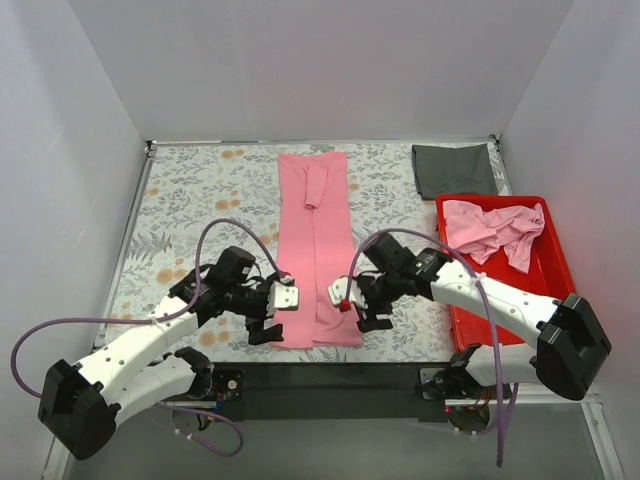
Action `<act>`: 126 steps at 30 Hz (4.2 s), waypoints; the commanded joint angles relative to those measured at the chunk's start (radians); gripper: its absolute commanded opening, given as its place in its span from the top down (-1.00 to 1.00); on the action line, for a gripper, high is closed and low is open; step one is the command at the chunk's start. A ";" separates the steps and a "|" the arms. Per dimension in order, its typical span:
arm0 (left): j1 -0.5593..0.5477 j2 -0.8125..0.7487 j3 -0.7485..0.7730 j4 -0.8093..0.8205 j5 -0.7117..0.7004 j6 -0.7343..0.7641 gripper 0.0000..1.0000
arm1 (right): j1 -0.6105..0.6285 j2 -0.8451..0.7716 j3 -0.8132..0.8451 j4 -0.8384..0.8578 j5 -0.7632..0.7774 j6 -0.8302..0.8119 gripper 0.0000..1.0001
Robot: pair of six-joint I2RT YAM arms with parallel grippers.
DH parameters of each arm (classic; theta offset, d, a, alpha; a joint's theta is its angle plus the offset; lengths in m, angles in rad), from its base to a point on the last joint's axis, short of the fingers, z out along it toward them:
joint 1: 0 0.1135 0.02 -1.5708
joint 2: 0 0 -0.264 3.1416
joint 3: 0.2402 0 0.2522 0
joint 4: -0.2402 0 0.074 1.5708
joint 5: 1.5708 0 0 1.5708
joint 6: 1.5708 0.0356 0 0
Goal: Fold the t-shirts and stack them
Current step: Fold the tshirt
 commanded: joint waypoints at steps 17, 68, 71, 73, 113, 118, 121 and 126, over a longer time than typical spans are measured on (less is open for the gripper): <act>-0.093 -0.074 -0.281 0.174 -0.061 0.195 0.05 | 0.299 0.000 -0.289 0.465 0.248 0.130 0.00; -0.099 -0.076 -0.177 0.314 -0.150 0.087 1.00 | 0.162 -0.066 -0.222 0.511 0.298 0.093 0.97; -0.029 -0.040 -0.158 0.358 -0.136 0.135 1.00 | 0.051 -0.020 -0.148 0.511 0.256 0.041 0.97; 0.025 -0.002 -0.134 0.400 -0.116 0.175 1.00 | 0.024 0.004 -0.119 0.514 0.236 -0.026 0.97; 0.390 0.938 0.457 0.828 -0.030 0.339 1.00 | -0.334 0.733 0.487 0.703 0.118 -0.306 0.97; 0.392 0.975 0.475 0.831 -0.042 0.351 1.00 | -0.339 0.756 0.504 0.711 0.124 -0.312 0.97; 0.392 0.992 0.489 0.831 -0.059 0.348 0.88 | -0.340 0.767 0.512 0.715 0.139 -0.307 0.65; 0.404 0.983 0.535 0.845 -0.094 0.255 0.37 | -0.340 0.743 0.513 0.723 0.172 -0.287 0.23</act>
